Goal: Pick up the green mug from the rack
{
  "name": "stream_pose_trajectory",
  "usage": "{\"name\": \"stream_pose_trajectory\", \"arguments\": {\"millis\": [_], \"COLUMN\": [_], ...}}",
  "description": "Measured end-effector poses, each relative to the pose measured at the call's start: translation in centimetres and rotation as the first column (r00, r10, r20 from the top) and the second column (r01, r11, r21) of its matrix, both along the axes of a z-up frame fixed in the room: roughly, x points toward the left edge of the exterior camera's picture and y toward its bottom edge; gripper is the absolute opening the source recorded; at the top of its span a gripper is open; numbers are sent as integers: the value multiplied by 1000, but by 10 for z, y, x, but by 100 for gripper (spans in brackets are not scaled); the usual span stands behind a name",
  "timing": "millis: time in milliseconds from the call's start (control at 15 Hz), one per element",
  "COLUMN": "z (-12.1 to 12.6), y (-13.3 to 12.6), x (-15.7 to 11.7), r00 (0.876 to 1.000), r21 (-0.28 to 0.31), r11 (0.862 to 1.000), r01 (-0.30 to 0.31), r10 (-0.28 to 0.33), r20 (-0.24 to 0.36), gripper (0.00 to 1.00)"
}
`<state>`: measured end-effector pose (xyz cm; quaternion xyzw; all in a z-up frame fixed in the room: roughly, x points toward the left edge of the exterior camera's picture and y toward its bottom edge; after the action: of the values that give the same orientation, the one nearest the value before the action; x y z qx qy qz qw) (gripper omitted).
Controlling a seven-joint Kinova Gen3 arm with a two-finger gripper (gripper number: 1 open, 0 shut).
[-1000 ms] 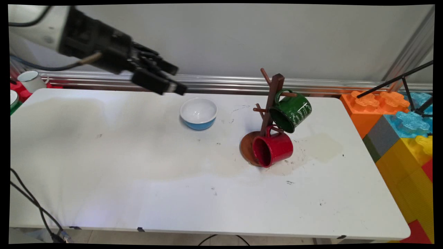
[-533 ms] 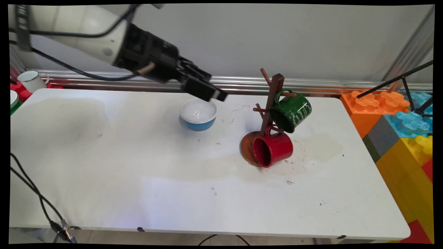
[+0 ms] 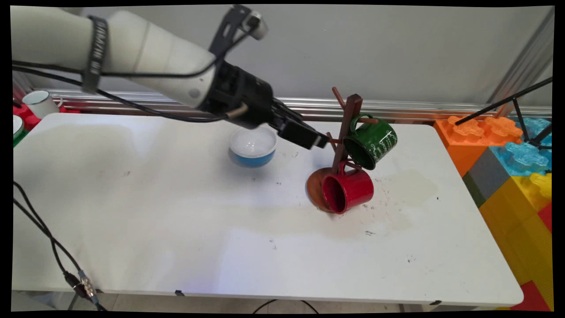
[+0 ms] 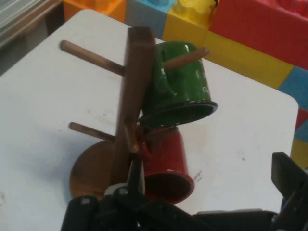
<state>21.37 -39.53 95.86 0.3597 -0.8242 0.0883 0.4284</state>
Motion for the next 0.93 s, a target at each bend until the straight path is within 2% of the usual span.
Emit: {"name": "stream_pose_trajectory", "arguments": {"millis": [467,933], "z": [-27,-52], "y": [-9,-19], "x": [-37,-62], "r00": [1000,999], "r21": [28,38], "r11": [999,999], "r01": [-16,-20], "r10": [17,21], "r20": [-26,-43], "gripper": [100,100]}}
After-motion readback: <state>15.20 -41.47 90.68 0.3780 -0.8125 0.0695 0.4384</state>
